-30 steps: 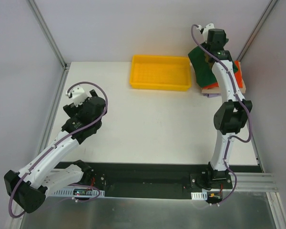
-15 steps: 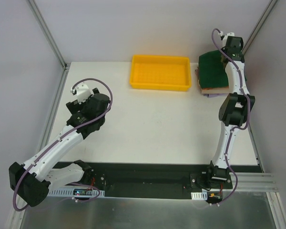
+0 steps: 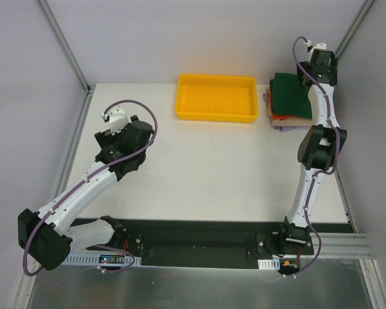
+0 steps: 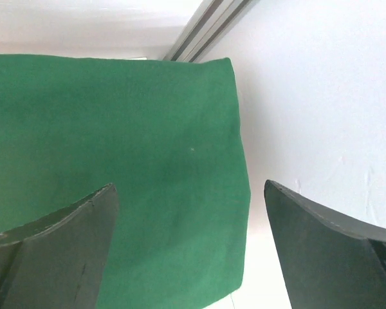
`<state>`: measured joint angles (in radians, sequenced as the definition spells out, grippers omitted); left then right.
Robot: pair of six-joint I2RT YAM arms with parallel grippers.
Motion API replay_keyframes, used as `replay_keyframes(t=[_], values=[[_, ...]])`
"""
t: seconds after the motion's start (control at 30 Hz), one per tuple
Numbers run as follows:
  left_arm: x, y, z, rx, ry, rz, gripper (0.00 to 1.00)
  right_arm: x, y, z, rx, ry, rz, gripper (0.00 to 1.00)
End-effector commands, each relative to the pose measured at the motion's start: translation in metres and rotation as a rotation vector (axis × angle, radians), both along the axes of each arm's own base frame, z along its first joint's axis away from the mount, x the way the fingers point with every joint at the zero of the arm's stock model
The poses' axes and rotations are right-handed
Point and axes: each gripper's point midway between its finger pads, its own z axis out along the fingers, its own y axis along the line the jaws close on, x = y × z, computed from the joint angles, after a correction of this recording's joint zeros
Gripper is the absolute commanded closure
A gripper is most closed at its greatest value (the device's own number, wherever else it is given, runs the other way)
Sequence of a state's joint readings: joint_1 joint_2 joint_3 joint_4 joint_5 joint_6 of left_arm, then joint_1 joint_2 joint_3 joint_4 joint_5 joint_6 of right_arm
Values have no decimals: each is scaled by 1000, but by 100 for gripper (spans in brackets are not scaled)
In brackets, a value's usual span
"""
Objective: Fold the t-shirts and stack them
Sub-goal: Put the neatly folded tshirt into the corner of the board with the right arm
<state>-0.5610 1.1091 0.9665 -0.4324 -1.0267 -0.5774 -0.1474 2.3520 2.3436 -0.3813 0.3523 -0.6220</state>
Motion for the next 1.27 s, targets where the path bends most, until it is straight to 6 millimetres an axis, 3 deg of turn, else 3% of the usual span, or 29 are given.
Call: replay_keyframes(t=[0.0, 0.17, 0.3, 0.4, 0.57, 0.67, 0.8, 0.9, 1.03, 1.23], values=[[-2, 1, 13, -43, -34, -13, 1, -24, 7, 82, 103, -201, -28, 4], [-5, -3, 15, -73, -37, -49, 1, -45, 65, 39, 414, -86, 107, 4], [-9, -16, 19, -137, -36, -142, 1, -87, 112, 41, 585, -96, 211, 4], [-13, -35, 10, -226, -12, -237, 1, -143, 144, 60, 627, -189, 268, 4], [-27, -73, -14, -366, 82, -409, 1, -246, 182, 19, 721, -181, 250, 4], [-41, -83, -29, -443, 117, -454, 1, -299, 191, -11, 772, -185, 246, 4], [-54, -82, -45, -471, 135, -465, 1, -347, 186, -45, 736, -230, 232, 4], [-57, -80, -55, -473, 144, -456, 1, -360, 172, -48, 754, -326, 121, 4], [-55, -86, -58, -477, 149, -487, 1, -364, 173, -31, 734, -405, 170, 4], [-52, -89, -61, -473, 170, -490, 1, -369, 171, -25, 713, -440, 186, 4]])
